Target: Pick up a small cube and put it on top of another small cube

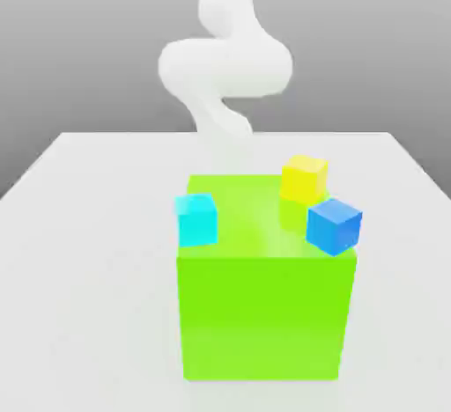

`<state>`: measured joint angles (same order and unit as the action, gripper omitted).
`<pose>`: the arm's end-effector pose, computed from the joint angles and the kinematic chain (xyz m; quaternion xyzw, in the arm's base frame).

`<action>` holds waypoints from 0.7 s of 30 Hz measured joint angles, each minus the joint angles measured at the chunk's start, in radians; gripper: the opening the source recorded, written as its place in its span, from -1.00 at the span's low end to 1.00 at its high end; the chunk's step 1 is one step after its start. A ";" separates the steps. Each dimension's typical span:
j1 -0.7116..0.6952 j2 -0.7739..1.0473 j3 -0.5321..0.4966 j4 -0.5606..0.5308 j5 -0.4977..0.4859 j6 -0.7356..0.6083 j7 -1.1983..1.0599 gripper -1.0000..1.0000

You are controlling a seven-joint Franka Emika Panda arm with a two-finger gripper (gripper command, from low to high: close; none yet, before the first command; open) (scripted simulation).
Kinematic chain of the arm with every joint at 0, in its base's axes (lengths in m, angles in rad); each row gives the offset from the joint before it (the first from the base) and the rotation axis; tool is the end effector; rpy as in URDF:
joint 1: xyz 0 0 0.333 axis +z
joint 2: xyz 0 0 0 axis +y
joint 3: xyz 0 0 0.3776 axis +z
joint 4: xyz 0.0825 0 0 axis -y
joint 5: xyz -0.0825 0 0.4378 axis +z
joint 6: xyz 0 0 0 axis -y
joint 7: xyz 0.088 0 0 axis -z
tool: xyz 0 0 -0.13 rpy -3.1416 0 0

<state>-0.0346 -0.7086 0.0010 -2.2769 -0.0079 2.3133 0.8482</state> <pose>0.4071 -0.0138 0.7211 -0.8430 0.3962 -0.3358 0.1405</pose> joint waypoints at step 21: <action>-0.232 0.768 -0.076 0.194 -0.016 0.112 0.369 0.00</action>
<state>-0.2667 0.0590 -0.0752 -2.0827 -0.0238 2.4251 1.2172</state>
